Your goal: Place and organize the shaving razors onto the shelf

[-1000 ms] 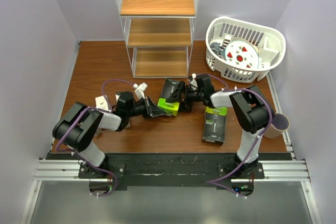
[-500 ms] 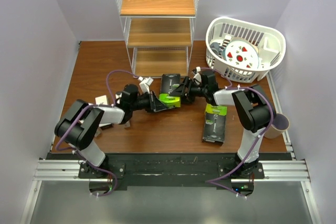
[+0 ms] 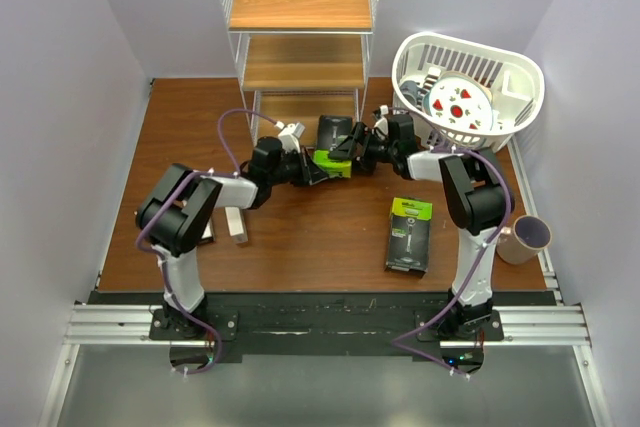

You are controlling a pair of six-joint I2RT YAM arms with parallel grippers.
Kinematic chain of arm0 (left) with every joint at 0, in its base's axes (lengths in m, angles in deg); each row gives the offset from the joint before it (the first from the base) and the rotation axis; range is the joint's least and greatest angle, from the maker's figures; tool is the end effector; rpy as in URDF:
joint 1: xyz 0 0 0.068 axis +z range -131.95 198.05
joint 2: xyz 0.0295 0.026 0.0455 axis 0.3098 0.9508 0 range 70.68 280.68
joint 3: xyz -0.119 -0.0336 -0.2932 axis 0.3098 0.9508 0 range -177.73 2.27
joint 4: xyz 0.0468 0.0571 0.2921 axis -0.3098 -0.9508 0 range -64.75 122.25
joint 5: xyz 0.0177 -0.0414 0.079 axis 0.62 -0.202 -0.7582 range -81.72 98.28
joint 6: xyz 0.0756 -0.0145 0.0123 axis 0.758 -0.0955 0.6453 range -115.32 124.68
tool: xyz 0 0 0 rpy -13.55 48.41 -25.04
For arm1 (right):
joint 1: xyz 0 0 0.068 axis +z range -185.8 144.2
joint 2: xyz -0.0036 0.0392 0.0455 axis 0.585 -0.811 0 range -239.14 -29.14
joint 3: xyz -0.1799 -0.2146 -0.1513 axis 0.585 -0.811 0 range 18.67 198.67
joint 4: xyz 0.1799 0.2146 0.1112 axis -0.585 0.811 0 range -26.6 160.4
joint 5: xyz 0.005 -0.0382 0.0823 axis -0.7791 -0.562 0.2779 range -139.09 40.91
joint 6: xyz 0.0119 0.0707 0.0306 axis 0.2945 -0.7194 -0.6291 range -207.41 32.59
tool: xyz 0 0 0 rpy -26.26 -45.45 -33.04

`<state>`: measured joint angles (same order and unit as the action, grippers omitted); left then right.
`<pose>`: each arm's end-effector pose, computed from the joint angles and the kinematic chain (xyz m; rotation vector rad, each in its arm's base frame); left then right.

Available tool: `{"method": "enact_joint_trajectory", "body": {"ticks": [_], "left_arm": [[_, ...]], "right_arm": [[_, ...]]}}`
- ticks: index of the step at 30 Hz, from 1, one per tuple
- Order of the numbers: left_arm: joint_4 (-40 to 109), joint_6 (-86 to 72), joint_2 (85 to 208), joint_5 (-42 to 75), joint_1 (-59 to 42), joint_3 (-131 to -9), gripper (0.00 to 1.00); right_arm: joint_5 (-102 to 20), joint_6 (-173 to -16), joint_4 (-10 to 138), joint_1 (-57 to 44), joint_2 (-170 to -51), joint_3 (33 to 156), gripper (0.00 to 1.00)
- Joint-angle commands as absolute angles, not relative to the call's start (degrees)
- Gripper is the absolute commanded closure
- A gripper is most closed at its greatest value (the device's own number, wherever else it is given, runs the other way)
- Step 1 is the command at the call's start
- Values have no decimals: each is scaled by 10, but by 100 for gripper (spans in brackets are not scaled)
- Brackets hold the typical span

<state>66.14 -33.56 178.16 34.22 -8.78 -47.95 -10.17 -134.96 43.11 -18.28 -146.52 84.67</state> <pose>0.3813 -0.2255 0.1477 0.1078 2.1303 -1.1550 0.4611 0.1895 0.1376 0.1494 2.2927 1.3553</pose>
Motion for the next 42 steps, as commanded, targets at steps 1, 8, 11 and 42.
{"method": "enact_joint_trajectory", "body": {"ticks": [1, 8, 11, 42], "left_arm": [[689, -300, 1826, 252, -99, -559, 100], [681, -315, 1889, 207, -102, -636, 100], [683, -317, 1910, 190, -103, -669, 100], [494, -125, 1641, 368, -100, -478, 30]], "right_arm": [[-100, -1285, 499, -201, -1432, 869, 13], [-99, -1256, 551, -222, -1358, 817, 3], [-94, -1233, 573, -223, -1332, 800, 3], [-402, -888, 1109, -318, -1090, 792, 2]]}}
